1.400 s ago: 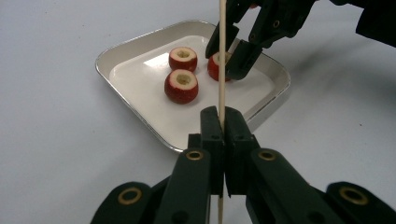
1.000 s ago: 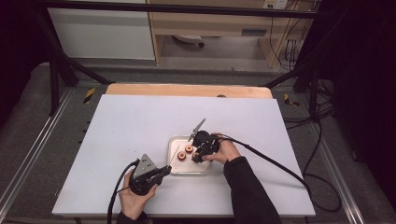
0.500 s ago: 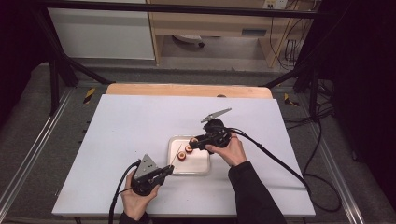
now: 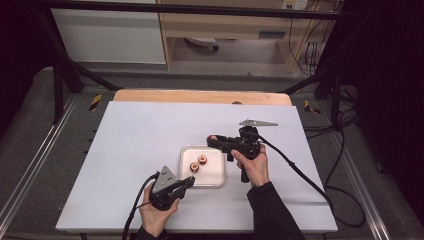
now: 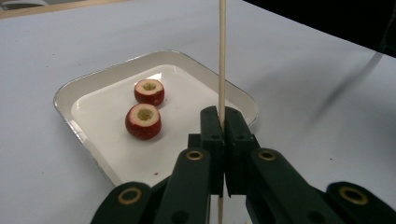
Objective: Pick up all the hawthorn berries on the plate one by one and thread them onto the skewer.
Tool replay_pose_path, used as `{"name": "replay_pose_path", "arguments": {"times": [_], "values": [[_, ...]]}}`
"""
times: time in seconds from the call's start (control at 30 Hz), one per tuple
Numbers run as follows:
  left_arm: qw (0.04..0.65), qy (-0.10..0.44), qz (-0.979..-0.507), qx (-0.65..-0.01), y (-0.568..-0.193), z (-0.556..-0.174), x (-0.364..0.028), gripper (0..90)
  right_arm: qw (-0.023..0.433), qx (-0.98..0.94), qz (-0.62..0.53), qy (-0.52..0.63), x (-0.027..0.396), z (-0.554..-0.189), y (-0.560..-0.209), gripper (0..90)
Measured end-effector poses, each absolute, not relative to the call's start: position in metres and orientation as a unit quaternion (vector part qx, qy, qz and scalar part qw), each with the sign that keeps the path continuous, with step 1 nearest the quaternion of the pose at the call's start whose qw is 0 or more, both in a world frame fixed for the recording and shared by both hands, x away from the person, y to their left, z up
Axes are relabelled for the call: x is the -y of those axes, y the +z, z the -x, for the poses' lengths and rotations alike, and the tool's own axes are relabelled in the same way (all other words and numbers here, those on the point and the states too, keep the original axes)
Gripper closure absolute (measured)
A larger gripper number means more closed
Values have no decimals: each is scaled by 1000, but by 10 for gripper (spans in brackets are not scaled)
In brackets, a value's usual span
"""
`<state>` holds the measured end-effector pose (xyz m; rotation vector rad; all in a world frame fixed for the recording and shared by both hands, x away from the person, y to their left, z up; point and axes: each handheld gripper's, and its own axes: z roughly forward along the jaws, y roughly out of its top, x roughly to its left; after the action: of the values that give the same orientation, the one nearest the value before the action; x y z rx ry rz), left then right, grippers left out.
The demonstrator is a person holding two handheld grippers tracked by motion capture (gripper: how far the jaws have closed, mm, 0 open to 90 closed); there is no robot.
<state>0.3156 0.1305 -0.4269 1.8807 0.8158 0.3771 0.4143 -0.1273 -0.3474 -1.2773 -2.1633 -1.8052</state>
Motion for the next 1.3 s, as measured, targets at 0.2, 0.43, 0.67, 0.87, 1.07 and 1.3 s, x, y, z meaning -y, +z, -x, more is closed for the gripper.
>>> {"name": "replay_pose_path", "arguments": {"times": [0.2,0.43,0.67,0.87,1.07,1.3], "values": [[511,156,-776,-336,-426,-316,-120,886,37,658,428,-619,128,-409,-346,596],[533,167,-756,-342,-422,-318,-108,886,39,633,430,-642,126,-404,-345,596],[559,171,-729,-355,-419,-321,-100,886,30,617,426,-661,123,-399,-346,597],[567,163,-718,-368,-420,-324,-98,886,27,599,414,-685,120,-396,-348,597],[582,169,-702,-374,-421,-325,-95,886,23,584,405,-703,119,-393,-349,597],[593,168,-691,-378,-420,-325,-95,886,21,578,402,-710,118,-393,-350,597]]}}
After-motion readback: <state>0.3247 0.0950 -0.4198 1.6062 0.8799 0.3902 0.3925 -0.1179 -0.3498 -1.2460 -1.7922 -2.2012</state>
